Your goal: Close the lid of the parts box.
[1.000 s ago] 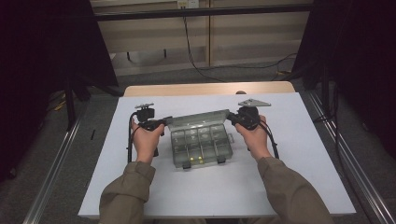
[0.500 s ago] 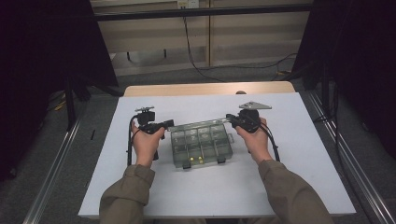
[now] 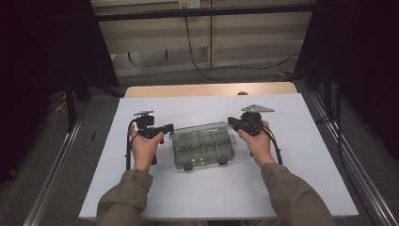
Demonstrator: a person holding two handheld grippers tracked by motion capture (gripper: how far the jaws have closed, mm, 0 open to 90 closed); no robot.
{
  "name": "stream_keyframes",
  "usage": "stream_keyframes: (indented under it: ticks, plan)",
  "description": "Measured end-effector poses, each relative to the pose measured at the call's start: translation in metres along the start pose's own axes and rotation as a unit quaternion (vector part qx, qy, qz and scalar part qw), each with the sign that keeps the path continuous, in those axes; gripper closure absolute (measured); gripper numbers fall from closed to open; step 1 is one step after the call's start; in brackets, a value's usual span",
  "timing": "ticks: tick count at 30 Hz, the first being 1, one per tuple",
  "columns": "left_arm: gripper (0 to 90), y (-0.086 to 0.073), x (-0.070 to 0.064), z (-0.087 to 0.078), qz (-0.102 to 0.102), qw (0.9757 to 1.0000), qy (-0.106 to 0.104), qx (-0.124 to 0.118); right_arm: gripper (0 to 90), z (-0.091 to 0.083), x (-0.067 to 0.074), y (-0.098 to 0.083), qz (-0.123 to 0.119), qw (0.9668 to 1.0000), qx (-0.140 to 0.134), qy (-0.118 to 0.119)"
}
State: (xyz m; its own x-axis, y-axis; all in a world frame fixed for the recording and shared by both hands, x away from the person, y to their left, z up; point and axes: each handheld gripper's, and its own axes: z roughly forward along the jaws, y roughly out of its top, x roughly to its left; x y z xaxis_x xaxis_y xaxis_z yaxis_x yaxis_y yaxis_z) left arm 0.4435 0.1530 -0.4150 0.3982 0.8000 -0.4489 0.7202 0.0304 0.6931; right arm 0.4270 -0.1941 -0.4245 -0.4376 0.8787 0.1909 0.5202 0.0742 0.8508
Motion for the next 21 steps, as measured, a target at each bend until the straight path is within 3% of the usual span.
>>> stream_keyframes:
  ticks: [21]
  plan:
    - [90.0, -0.0062, -0.0035, -0.0055, 0.018, 0.9998, -0.009, -0.001, 88.6, -0.0021, 0.0000, -0.0058, -0.008, 0.9999, 0.004, 0.008]
